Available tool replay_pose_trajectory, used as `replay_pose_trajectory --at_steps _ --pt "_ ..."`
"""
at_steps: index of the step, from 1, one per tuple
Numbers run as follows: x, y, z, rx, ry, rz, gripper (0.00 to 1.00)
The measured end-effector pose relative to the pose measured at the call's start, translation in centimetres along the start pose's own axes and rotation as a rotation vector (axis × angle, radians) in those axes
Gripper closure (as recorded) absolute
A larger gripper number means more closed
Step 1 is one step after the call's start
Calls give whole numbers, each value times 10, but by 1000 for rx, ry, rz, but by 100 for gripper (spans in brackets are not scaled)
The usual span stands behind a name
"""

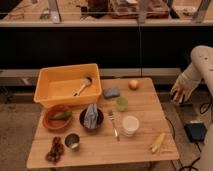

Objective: Place eraser in table surface

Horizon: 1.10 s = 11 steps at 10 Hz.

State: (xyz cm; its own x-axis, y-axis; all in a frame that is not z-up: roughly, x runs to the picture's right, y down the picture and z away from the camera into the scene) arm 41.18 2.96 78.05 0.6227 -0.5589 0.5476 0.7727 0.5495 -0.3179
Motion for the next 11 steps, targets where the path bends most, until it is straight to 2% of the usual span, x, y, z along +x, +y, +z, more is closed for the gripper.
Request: replay_pose_trajectory --at_steps 4,8,11 --pt "-8 -12 -4 19 -12 -25 100" --pt "-23 -43 18 39 -28 -35 100" --pt "-28 -54 37 27 -16 -11 100"
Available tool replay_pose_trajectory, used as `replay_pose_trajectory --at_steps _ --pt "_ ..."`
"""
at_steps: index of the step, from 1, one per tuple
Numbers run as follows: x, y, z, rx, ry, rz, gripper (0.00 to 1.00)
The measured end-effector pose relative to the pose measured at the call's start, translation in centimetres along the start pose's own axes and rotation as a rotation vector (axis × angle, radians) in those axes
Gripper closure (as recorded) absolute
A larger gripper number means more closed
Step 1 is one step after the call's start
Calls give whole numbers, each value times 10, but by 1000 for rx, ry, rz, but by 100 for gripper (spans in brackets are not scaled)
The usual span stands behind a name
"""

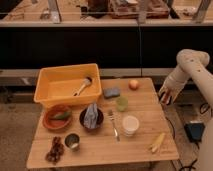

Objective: Place eraser in table surface

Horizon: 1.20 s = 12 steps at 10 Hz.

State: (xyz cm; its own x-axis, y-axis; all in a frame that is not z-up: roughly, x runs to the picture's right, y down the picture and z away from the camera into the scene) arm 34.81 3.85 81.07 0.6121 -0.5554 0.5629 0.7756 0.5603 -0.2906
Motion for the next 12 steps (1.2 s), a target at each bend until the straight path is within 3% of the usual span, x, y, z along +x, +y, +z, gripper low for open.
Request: replay_pose_trajectory --at_steps 5,12 --pt "-7 -7 34 -34 8 16 100" --pt "-21 -17 63 -66 21 -4 100"
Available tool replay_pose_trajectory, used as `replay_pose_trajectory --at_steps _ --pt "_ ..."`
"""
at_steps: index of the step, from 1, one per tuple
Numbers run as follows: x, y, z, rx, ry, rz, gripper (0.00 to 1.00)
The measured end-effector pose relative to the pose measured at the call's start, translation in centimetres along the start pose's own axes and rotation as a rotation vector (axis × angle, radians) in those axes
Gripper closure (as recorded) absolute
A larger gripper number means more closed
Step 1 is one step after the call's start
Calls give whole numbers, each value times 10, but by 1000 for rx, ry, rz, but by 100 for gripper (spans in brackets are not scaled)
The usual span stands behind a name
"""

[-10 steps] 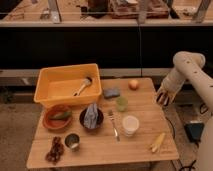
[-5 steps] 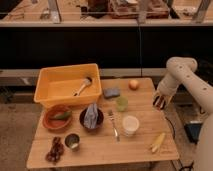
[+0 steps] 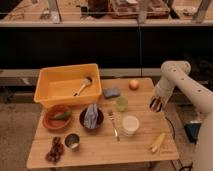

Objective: Place eraser in table surface

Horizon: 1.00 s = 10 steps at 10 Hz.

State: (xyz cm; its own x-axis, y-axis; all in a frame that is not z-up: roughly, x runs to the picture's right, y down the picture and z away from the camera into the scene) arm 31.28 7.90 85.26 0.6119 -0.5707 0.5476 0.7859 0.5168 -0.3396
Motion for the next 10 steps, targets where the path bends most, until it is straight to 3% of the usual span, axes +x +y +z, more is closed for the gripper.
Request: replay_pose_trajectory --at_steps 10 --pt "-13 -8 31 -10 -4 -13 100"
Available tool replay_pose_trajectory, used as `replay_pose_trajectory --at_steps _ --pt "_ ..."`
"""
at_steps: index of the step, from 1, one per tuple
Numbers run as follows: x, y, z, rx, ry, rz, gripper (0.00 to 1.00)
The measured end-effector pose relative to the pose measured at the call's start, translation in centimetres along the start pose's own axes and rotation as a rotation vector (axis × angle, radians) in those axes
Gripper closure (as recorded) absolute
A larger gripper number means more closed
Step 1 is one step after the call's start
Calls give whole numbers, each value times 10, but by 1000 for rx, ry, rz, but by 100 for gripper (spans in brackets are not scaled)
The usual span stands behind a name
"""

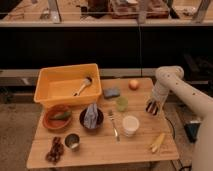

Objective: Place eraser in table surface

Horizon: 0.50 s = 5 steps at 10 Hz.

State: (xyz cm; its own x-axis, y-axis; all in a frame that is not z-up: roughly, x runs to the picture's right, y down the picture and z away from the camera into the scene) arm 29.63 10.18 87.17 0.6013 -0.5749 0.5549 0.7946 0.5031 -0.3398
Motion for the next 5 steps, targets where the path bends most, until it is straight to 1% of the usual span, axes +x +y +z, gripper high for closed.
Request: replay_pose_trajectory --at_steps 2,3,4,5 --pt "-2 -1 4 -7 -2 -2 100" --pt "-4 -1 7 -11 -3 -2 98" --pt "-5 -1 9 -11 -3 -2 91" --pt "-7 -2 12 -13 -6 -2 82"
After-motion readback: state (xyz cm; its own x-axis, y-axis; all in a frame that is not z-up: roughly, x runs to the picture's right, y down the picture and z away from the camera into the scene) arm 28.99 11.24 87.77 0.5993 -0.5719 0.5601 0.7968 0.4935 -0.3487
